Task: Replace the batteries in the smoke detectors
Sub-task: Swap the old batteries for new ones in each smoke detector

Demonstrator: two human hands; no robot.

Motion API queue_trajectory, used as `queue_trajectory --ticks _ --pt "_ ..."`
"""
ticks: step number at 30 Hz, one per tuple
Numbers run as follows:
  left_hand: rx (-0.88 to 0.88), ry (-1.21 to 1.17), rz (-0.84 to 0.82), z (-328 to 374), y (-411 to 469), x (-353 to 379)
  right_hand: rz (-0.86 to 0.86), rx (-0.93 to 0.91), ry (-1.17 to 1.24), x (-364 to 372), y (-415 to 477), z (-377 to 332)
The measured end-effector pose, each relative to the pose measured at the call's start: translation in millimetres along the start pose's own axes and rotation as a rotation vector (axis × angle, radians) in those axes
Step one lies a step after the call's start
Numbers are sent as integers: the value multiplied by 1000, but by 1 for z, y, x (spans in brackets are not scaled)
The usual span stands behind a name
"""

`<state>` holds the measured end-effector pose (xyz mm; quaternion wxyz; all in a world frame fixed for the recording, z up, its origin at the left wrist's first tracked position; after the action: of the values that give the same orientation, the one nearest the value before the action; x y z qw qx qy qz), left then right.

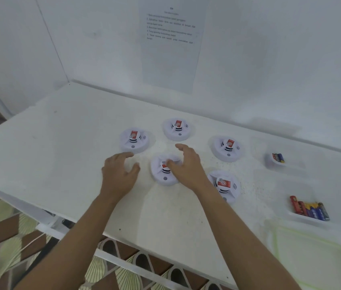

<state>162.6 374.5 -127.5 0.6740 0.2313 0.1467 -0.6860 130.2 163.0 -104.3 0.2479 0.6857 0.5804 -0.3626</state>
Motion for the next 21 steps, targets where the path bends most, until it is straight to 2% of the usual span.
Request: queue_trajectory --ticks 3,10,13,18,21 --pt "53 174 55 -23 13 -17 25 -13 -7 -1 17 -12" --pt "77 413 -30 -47 38 -28 159 24 -117 4 67 -30" --pt "69 452 -62 -50 38 -27 164 55 -165 7 96 -30" --pt "77 435 -43 -51 40 -29 91 164 -384 15 125 -20" --pt "98 424 -25 -51 40 -30 77 213 -402 19 130 -15"
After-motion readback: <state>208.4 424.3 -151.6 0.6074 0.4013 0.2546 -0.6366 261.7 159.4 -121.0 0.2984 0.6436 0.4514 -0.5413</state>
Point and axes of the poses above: each hand's wrist, its own y-axis towards the middle knuckle, its own x-axis out of the palm, z = x × y, the point moved 3 cm from there along y, towards the middle knuckle, and after that the axes turned 14 degrees about -y, right-handed, at the moved point
